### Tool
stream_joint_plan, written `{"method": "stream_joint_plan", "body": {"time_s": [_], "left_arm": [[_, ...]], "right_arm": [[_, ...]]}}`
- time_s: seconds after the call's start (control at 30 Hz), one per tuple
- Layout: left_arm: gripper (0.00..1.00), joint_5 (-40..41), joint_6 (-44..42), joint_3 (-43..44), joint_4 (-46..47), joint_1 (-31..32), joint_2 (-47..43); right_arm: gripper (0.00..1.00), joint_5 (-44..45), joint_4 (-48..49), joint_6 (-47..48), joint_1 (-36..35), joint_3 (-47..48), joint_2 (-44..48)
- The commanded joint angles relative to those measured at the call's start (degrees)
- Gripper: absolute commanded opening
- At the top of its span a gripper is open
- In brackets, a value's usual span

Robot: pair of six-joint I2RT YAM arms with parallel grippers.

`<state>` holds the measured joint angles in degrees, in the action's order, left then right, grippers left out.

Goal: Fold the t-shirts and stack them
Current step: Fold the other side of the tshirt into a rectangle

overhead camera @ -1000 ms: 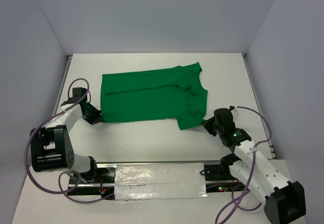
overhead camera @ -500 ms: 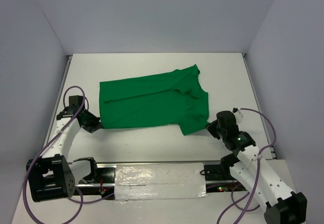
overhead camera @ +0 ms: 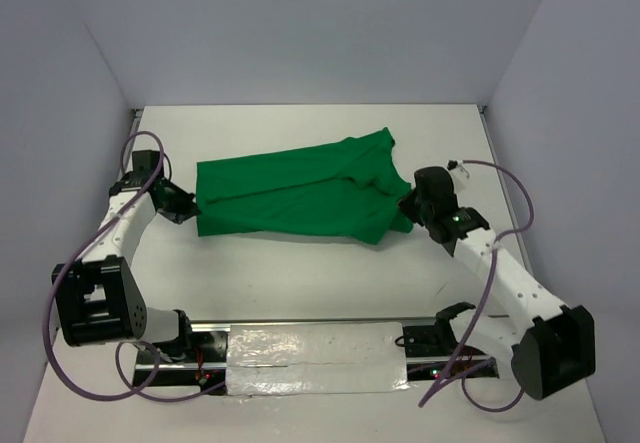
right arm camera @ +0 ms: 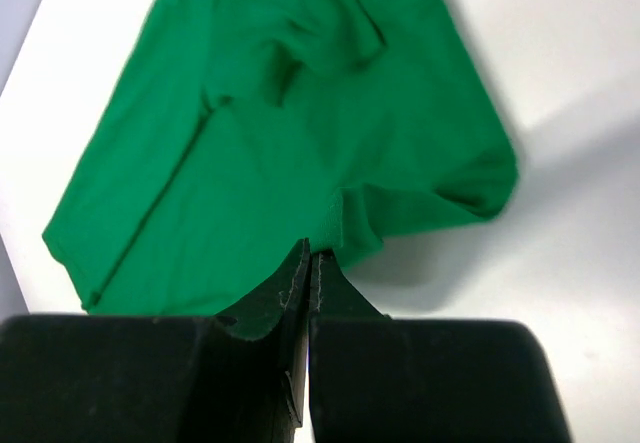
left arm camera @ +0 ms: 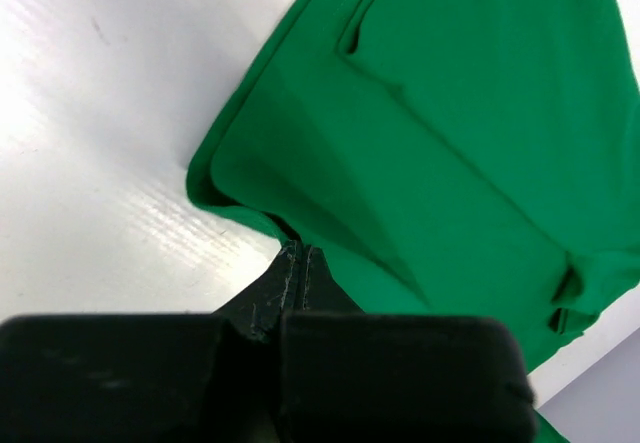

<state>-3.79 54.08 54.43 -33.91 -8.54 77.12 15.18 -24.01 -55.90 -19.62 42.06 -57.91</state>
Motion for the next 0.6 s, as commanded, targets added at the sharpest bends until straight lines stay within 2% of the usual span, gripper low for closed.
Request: {"method": "stream_joint_plan", "body": {"time_s": [0.0, 0.1, 0.57], "left_arm": [[0.0, -1.3, 1.8, 3.3, 2.1, 0.0, 2.6], [0.0, -1.2, 2.5, 5.5, 2.6, 0.1, 5.2], [0.0, 1.8, 3.3, 10.5, 1.9, -0.1, 11.2]], "right_arm": [[0.0, 0.8, 5.7, 3.1, 0.5, 6.4, -6.7], [0.0, 0.7, 6.4, 4.0, 1.1, 12.1, -12.4], [0.0, -0.7, 9.1, 6.9, 3.6, 27.4, -28.0]]}}
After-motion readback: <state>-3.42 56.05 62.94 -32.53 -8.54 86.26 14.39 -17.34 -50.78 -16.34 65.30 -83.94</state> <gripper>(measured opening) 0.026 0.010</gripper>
